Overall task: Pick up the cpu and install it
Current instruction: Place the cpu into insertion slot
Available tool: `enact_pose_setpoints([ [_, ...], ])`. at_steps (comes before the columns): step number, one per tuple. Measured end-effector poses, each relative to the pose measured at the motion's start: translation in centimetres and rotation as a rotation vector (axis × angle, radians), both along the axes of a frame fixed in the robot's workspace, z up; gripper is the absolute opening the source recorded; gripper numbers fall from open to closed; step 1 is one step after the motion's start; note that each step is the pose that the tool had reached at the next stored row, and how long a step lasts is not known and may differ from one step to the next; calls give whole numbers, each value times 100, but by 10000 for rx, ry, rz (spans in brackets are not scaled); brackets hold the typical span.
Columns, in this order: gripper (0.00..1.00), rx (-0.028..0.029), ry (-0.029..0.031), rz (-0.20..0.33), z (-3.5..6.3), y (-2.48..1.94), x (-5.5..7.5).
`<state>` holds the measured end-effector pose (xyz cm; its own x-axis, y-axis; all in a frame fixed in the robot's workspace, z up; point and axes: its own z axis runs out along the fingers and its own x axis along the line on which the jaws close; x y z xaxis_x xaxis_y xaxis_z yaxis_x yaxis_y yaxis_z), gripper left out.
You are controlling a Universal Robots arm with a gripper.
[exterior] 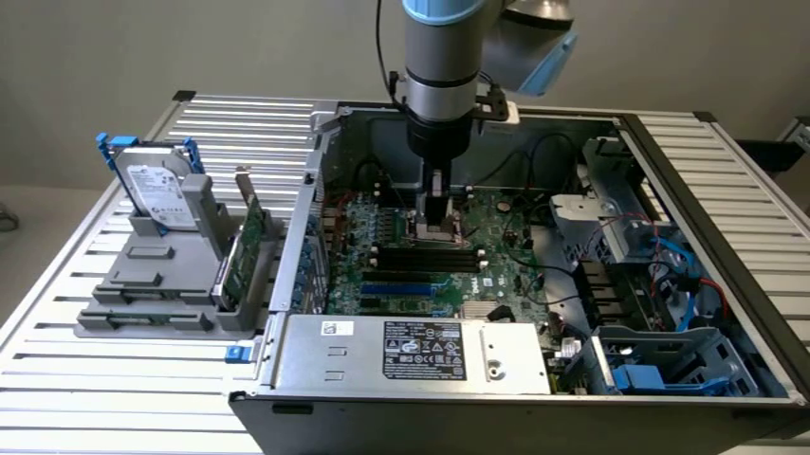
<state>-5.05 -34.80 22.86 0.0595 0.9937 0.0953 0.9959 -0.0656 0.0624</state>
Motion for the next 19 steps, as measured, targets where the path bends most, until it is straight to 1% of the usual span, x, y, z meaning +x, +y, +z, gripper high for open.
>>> enact_pose_setpoints([
  [4,55,-38,-32,65,-34,-1,0],
  [11,55,-145,-40,373,-64,-2,-1],
  [13,55,-176,-86,405,-74,-3,-2],
  [15,55,-196,-157,422,-85,-4,-2],
  [17,55,-204,-214,425,-102,-5,-4],
  [19,55,-204,-244,424,-129,-5,-12],
])
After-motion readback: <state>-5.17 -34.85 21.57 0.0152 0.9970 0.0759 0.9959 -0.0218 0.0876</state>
